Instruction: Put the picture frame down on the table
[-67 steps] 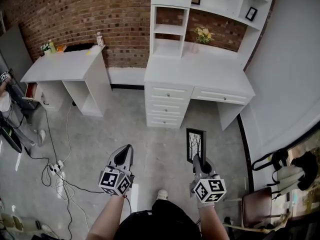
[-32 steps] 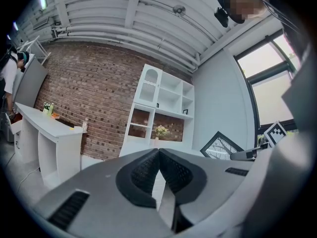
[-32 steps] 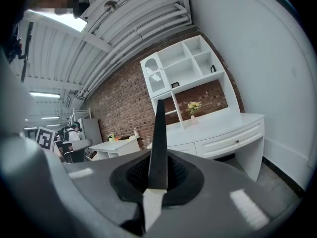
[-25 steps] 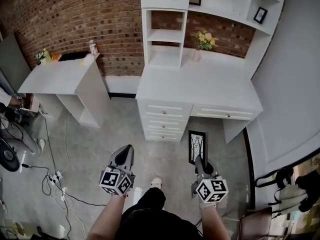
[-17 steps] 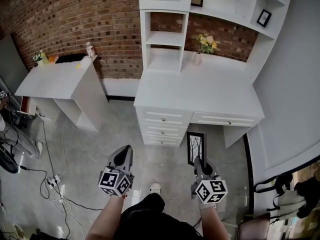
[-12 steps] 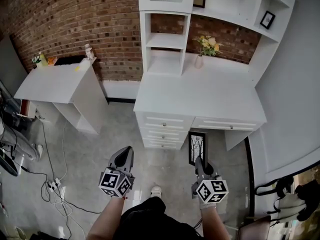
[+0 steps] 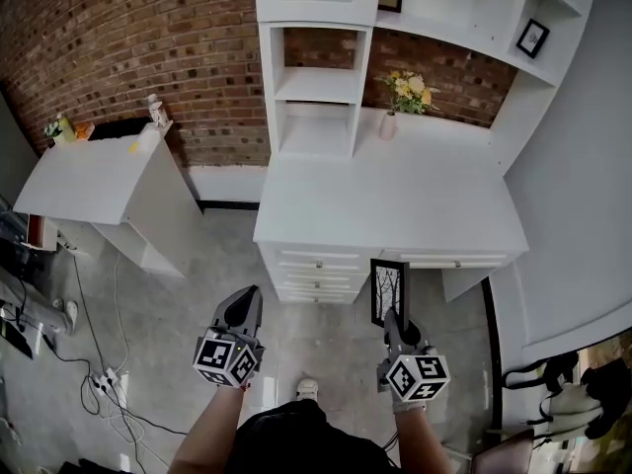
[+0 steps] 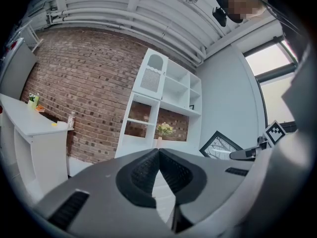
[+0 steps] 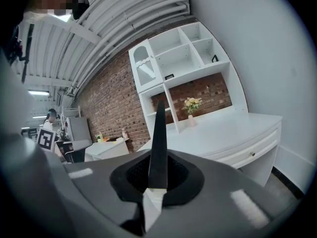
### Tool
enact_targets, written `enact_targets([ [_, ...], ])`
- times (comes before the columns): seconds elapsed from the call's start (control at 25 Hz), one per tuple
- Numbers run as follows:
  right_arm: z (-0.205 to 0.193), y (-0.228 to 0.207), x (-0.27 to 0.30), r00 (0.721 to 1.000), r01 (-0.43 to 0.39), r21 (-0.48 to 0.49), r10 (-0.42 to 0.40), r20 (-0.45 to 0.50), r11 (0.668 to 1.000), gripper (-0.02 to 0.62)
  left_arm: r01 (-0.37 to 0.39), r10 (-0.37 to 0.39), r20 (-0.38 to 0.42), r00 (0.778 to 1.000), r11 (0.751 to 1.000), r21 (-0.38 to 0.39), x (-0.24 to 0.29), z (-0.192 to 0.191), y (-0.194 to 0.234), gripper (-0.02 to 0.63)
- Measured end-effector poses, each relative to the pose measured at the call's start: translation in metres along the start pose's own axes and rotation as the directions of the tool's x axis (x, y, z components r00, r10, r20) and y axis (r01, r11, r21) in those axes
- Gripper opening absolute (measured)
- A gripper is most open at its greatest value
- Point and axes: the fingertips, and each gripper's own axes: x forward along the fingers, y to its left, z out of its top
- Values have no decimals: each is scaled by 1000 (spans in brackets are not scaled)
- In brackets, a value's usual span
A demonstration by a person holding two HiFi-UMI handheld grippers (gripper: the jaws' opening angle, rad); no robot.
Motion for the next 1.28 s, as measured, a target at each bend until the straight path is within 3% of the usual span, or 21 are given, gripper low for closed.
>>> enact_targets([
  [0.6, 1, -8, 68, 1000, 20, 32, -21, 3, 999, 18, 19, -19, -14, 1000, 1000, 3, 57, 0, 42, -2],
  [1.28, 8, -17, 121, 999, -13, 29, 14, -35, 1000, 18, -35, 34, -23, 999, 999, -36, 89, -6, 70, -2],
])
